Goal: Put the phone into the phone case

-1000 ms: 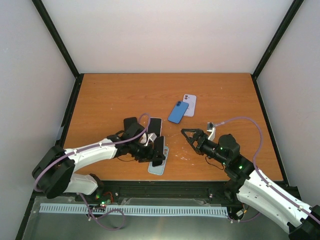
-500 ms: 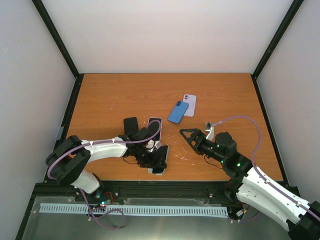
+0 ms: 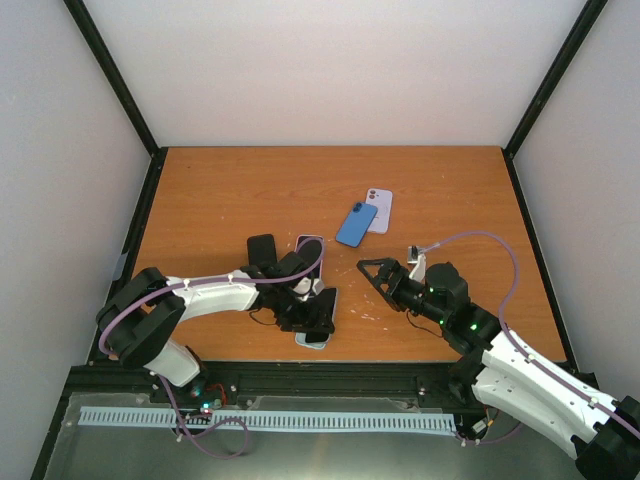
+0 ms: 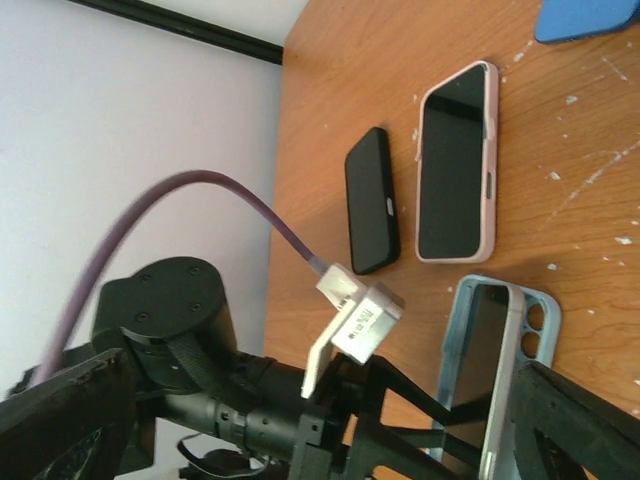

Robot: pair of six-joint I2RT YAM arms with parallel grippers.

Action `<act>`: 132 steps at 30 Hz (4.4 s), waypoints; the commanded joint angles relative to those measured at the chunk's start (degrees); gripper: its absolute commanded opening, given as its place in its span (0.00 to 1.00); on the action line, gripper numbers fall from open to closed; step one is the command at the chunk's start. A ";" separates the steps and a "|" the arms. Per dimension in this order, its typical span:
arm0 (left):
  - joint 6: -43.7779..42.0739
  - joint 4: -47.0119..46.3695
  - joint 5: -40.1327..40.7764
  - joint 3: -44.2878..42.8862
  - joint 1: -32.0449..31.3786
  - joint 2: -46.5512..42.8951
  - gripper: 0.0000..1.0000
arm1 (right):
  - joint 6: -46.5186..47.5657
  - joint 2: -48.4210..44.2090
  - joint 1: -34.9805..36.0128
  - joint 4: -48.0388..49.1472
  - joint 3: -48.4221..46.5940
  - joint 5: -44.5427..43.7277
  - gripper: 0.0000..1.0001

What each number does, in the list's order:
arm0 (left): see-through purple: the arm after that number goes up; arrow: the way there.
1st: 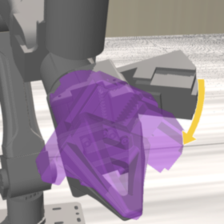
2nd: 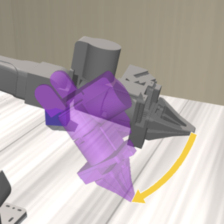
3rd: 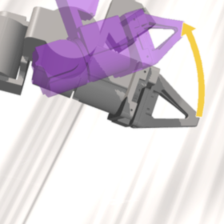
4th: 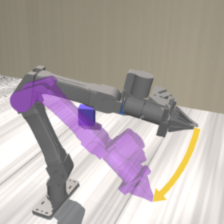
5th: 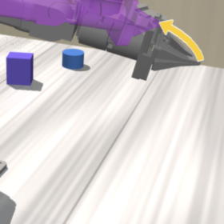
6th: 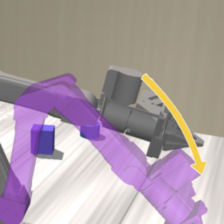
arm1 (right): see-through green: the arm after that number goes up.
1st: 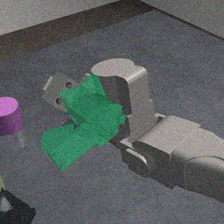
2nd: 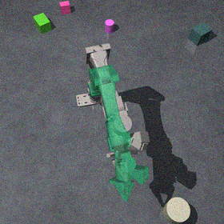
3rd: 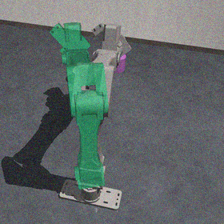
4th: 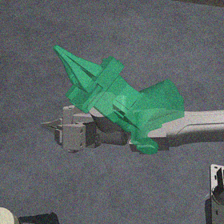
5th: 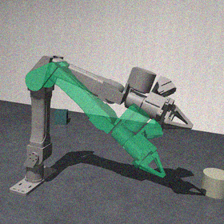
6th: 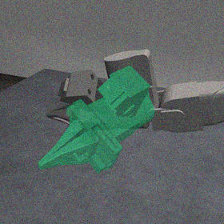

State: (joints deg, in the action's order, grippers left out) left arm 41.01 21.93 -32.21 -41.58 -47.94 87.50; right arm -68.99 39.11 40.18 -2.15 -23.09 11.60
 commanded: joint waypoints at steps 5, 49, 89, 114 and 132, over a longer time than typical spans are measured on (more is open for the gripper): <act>-0.62 -0.21 1.81 -2.55 -0.44 -0.36 0.87 | 4.59 3.03 0.25 -4.34 -0.32 3.01 0.96; 7.51 -23.84 -7.15 15.08 9.09 -6.38 0.47 | 7.78 38.92 10.09 8.88 -2.22 5.61 0.19; 12.83 -27.07 -2.73 18.12 8.85 -9.85 0.42 | 5.64 33.77 13.43 9.10 1.09 -1.88 0.58; 12.87 -36.24 -7.95 19.87 8.83 -3.08 0.32 | -3.82 41.03 13.34 41.27 5.17 8.90 0.76; 10.31 -30.90 -7.17 19.16 8.85 -3.77 0.35 | -10.81 47.37 13.39 70.27 9.08 16.36 0.76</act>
State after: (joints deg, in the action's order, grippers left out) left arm 52.93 -9.63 -39.09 -21.41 -38.33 83.29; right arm -77.10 85.54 52.10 49.28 -12.08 20.12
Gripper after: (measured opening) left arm 0.350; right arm 0.756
